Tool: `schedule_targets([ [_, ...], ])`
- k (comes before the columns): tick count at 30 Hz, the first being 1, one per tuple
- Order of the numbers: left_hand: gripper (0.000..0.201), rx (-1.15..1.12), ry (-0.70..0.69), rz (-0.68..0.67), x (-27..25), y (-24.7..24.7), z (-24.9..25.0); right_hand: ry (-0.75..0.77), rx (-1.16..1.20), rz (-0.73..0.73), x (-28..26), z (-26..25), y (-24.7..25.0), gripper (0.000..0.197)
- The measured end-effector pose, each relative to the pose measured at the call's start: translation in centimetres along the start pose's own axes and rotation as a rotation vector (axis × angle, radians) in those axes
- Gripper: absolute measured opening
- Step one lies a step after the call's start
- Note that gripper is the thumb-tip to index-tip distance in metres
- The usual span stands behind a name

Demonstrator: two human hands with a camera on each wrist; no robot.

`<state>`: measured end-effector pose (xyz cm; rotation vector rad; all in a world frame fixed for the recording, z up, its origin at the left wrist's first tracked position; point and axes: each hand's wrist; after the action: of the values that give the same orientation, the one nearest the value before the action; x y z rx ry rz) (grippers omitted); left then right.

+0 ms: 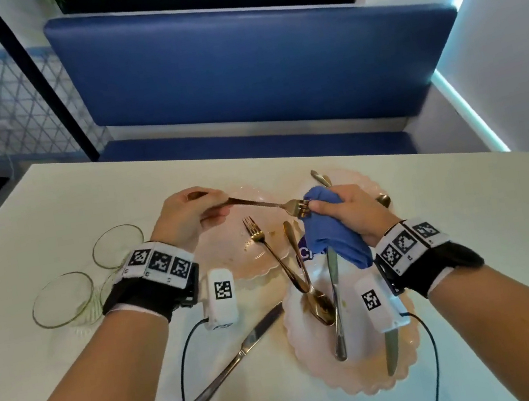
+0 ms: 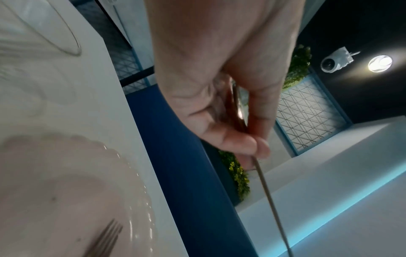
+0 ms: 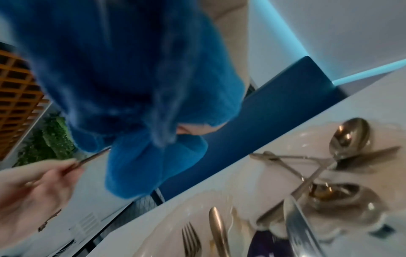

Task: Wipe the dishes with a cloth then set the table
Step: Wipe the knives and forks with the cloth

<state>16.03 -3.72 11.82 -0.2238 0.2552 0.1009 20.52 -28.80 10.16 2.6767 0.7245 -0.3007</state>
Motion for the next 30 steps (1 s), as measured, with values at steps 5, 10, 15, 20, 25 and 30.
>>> schedule_targets([
  [5, 0.018, 0.54, 0.143, -0.258, -3.2, -0.3, -1.2, 0.087, -0.097, 0.209, 0.6, -0.9, 0.9, 0.037],
  [10, 0.032, 0.324, 0.155, -0.126, -5.2, -1.2, -3.2, 0.013, 0.181, 0.401, 0.7, -0.5, 0.7, 0.042],
  [15, 0.035, 0.297, 0.177, -0.178, -6.6, -4.4, -5.0, -0.037, 0.515, 0.142, -0.1, 0.2, -3.5, 0.053],
  [20, 0.036, 0.266, 0.213, -0.198, -7.3, -6.6, -6.4, -0.016, 0.753, 0.066, -0.4, -0.6, -5.1, 0.041],
  [25, 0.035, 0.162, 0.33, -0.217, -6.9, -6.1, -6.3, -0.061, 0.552, -0.071, -1.6, -0.4, -8.9, 0.037],
  [30, 0.026, -0.068, 0.301, -0.083, -6.3, -2.7, -5.3, 0.069, 0.049, -0.103, -1.8, 0.1, -7.8, 0.031],
])
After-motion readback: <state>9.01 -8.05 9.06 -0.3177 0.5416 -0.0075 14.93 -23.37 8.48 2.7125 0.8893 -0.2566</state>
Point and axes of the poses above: each hand's wrist, its own x-axis towards the middle knuckle, its own y-axis out of the back of the hand, z = x × y, and after that the axes turned 10 degrees about -z, right-handed
